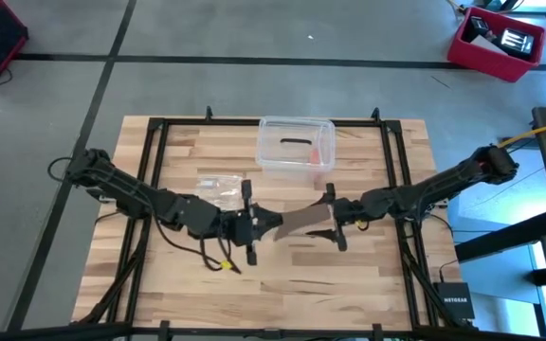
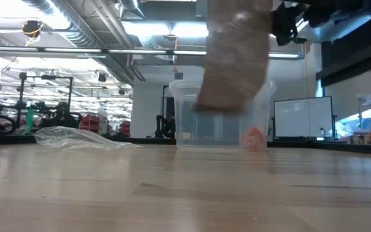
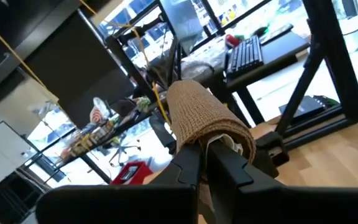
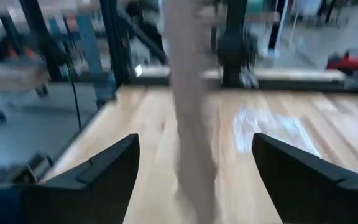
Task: Roll bandage
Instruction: Roll the brown bandage
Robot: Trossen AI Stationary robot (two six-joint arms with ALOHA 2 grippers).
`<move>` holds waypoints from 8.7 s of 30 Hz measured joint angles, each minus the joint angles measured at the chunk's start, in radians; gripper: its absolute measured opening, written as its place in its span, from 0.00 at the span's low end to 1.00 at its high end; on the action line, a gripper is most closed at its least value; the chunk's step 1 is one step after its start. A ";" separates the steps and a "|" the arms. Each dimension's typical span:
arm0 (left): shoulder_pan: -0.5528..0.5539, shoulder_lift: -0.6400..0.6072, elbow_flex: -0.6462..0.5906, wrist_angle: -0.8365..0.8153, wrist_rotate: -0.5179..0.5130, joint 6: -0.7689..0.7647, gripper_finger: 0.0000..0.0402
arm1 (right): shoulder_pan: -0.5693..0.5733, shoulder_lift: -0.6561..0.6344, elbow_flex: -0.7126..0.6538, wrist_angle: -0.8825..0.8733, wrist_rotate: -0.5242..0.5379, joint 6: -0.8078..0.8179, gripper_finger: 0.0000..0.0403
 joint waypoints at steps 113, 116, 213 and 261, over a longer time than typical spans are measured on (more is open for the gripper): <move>-0.084 -0.048 0.001 -0.219 -0.298 -0.007 0.00 | 0.235 0.152 0.240 -0.084 0.140 -0.244 0.00; -0.108 -0.065 0.001 -0.201 -0.278 -0.006 0.00 | 0.235 0.152 0.240 -0.065 0.139 -0.246 0.00; -0.076 0.162 -0.001 -0.279 -0.199 -0.262 0.00 | -0.125 0.274 0.654 -0.429 0.301 -0.497 0.30; -0.048 0.385 0.000 -0.256 -0.097 -0.617 0.00 | -0.264 0.445 0.672 -0.811 -0.200 -0.056 0.80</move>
